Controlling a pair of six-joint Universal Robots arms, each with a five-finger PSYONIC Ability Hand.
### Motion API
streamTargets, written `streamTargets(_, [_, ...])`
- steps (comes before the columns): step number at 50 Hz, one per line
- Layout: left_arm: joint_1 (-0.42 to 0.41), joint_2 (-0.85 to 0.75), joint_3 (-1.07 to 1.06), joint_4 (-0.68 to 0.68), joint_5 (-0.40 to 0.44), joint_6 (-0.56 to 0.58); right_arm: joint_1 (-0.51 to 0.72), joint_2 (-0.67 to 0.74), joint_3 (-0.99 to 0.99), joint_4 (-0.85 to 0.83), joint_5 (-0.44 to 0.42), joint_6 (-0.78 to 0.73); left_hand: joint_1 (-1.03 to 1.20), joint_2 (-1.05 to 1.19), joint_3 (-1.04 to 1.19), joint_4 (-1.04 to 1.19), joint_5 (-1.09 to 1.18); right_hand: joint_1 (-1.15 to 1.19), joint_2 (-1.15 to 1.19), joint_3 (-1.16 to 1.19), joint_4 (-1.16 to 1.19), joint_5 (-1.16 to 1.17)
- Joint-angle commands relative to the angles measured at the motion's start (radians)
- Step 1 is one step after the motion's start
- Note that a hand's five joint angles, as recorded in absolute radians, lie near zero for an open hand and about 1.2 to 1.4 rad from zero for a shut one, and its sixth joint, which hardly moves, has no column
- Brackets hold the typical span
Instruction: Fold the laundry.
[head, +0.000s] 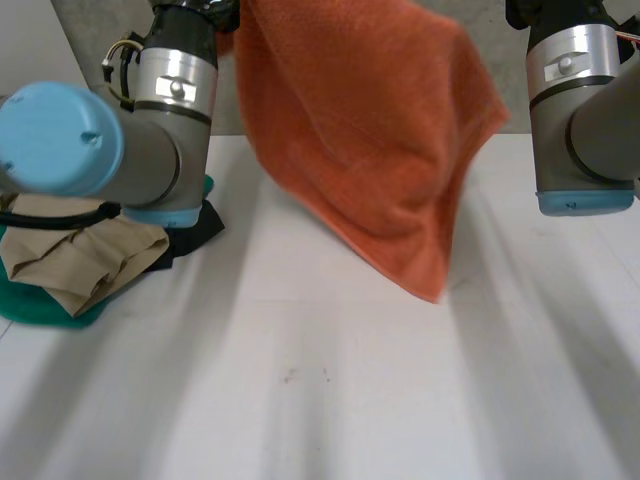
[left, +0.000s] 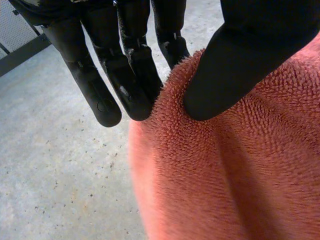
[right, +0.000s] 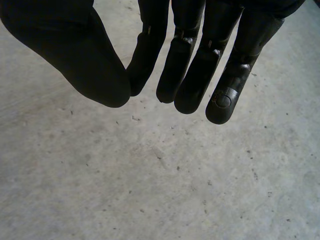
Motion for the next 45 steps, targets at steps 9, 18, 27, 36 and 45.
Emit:
streamTargets(9, [-0.083,0.112,-0.645,-0.104,0.003,0.087,-0.016,-0.100,0.436,0.453,-0.104,-0.004,0.255,0.199,0.206,0.198,0.250,0.394,0.223,0.214,0.208,0.222])
streamTargets(18, [-0.136,0.149,-0.779,-0.152,0.002,0.231,-0.047,-0.091,0.421,0.547,-0.144,0.015,0.255,0.199,0.206,0.198,0.250,-0.671,-0.842,-0.851,-0.857,-0.843])
streamTargets(27, [-0.145,0.313,-0.843,-0.159,0.008,0.297,-0.100,-0.001,0.226,0.558,-0.371,0.038,0.255,0.199,0.206,0.198,0.250,-0.828,-0.998,-1.007,-1.014,-0.999])
streamTargets(36, [-0.199,0.504,-0.897,-0.196,0.012,0.299,-0.088,0.194,0.024,0.547,-0.632,0.028,0.255,0.199,0.206,0.198,0.250,-0.828,-0.998,-1.007,-1.014,-0.999])
streamTargets(45, [-0.242,0.640,-0.922,-0.225,0.015,0.300,0.012,0.377,-0.119,0.552,-0.688,0.027,0.255,0.199,0.206,0.198,0.250,-0.828,-0.998,-1.007,-1.014,-0.999])
